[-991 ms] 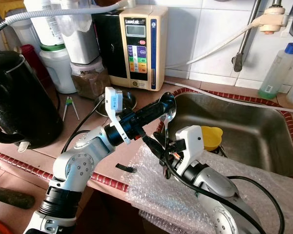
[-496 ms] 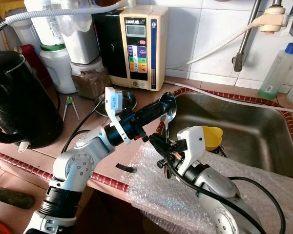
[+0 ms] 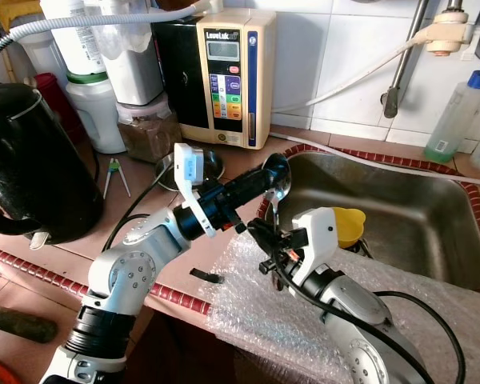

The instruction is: Kitchen organization

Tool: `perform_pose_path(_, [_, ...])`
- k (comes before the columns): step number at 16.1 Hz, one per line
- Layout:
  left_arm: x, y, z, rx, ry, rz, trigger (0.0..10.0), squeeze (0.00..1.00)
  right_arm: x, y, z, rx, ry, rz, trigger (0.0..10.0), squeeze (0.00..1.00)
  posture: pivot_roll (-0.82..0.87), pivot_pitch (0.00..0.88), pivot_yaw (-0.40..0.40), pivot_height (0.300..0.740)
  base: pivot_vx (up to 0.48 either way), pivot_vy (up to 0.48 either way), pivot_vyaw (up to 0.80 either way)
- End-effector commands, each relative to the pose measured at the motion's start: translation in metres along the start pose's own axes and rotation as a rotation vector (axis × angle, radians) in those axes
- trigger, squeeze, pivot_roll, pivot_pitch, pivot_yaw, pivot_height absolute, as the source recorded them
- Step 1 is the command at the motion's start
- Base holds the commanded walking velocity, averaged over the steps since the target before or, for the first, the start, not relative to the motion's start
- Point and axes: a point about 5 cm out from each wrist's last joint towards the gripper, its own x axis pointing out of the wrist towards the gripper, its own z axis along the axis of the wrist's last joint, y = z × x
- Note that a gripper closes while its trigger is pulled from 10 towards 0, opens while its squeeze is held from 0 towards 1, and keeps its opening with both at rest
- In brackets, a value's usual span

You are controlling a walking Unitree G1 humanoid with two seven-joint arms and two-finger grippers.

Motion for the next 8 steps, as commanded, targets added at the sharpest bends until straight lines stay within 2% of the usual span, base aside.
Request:
perform_pose_path(1, [0.0036,-0.0011,0.0062,0.034,-0.005,-0.006,10.0,1.00,0.0014,-0.0003,-0.0032,-0.004,0.014,-0.005,0.0,0.00,-0.03,0.000,0.100,0.740,0.000,0.000,0.00])
perform_pose_path(6, [0.0009,-0.0021,0.0014,0.052,0.011,0.003,10.0,1.00,0.0036,-0.0066,-0.0022,-0.019,-0.004,-0.058,0.0,0.00,-0.03,0.000,0.104,0.740,0.000,0.000,0.00])
perform_pose_path(8, [-0.0011,0.0036,-0.0006,0.062,0.019,0.041,10.0,1.00,0.0045,-0.0100,-0.0006,-0.029,-0.020,-0.094,0.0,0.00,-0.03,0.000,0.108,0.740,0.000,0.000,0.00])
